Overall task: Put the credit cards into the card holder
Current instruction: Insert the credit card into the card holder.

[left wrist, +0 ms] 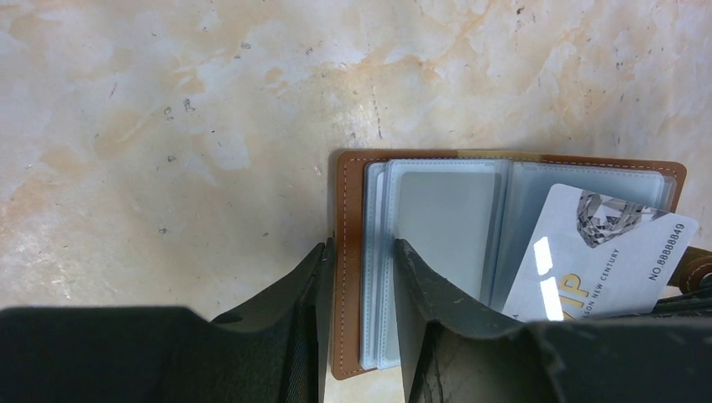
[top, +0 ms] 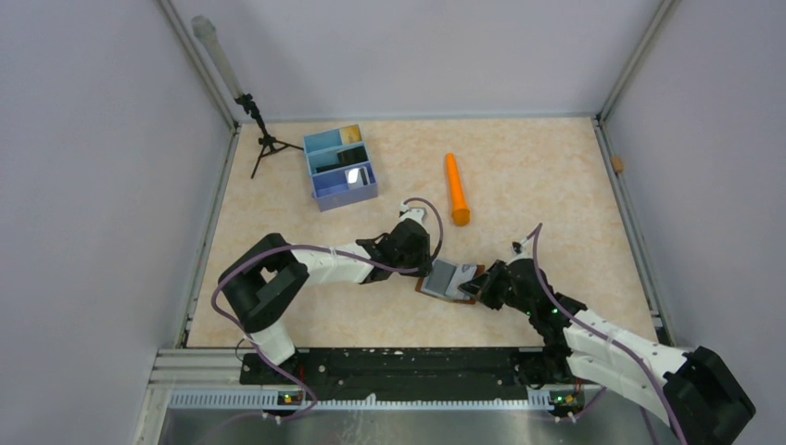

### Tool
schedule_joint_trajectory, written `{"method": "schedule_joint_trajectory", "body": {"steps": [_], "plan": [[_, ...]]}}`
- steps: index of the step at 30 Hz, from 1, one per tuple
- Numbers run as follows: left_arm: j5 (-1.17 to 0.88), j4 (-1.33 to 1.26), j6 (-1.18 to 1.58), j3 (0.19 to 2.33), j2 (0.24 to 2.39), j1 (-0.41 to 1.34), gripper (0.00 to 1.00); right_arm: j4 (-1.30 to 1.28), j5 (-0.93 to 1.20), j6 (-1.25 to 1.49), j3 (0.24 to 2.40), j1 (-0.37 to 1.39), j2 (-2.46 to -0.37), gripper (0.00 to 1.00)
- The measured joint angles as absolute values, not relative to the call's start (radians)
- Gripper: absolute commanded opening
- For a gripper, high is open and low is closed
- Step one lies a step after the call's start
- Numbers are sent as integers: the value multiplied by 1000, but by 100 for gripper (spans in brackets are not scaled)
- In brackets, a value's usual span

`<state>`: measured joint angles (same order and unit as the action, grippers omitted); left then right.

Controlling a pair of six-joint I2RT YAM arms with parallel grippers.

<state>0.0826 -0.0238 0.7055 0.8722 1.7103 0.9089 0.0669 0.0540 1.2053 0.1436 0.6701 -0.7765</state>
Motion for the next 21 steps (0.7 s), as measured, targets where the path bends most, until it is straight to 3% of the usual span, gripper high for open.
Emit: {"method": "schedule_joint_trajectory", "body": {"steps": [21], "plan": [[87,-19,709,876,1711,913,33,146,46,1189,137,664,-911,0]]}}
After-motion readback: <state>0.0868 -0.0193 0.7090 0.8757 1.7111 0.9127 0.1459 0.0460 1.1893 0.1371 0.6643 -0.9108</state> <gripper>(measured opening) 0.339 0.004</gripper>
